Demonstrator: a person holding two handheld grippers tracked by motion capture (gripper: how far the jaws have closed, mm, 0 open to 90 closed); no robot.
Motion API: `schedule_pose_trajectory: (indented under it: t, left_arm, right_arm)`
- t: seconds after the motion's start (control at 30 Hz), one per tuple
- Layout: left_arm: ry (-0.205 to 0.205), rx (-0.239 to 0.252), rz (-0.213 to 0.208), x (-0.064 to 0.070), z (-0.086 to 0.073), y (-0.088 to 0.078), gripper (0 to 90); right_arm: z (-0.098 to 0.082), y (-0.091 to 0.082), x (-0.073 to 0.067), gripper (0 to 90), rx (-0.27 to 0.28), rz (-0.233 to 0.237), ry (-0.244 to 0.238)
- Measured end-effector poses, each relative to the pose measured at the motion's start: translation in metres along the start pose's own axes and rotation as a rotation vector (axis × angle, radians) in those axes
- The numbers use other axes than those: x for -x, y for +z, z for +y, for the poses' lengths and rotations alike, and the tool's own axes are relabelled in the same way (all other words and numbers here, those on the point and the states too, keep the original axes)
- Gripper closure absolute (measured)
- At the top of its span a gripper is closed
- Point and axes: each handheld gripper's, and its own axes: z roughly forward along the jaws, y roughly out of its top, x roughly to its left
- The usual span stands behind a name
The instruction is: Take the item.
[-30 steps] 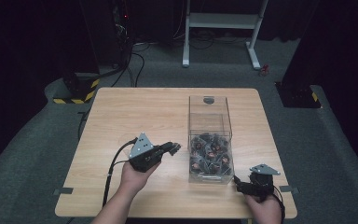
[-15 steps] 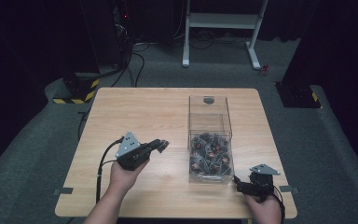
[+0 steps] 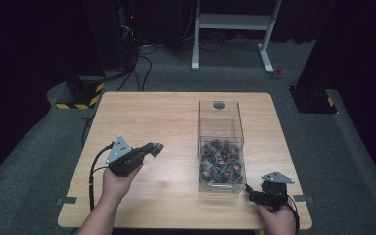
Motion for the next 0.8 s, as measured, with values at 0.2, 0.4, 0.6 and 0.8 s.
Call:
schedule_pose_trajectory:
  t: [0.2, 0.4, 0.6, 0.8]
  left_arm:
    - [-0.002, 0.002, 0.026, -0.010, -0.001, -0.009, 90.0]
    - [-0.007, 0.003, 0.046, -0.016, -0.001, -0.015, 90.0]
    - [-0.015, -0.002, 0.063, -0.024, -0.004, -0.019, 90.0]
    - [-0.020, -0.014, 0.082, -0.030, -0.007, -0.020, 90.0]
  right_arm:
    - [0.000, 0.000, 0.000, 12.3, 0.000, 0.000, 0.000]
    - [0.000, 0.000, 0.000, 12.2, 0.000, 0.000, 0.001]
    - [0.000, 0.000, 0.000, 12.2, 0.000, 0.000, 0.001]
    - [0.000, 0.000, 0.000, 12.2, 0.000, 0.000, 0.000]
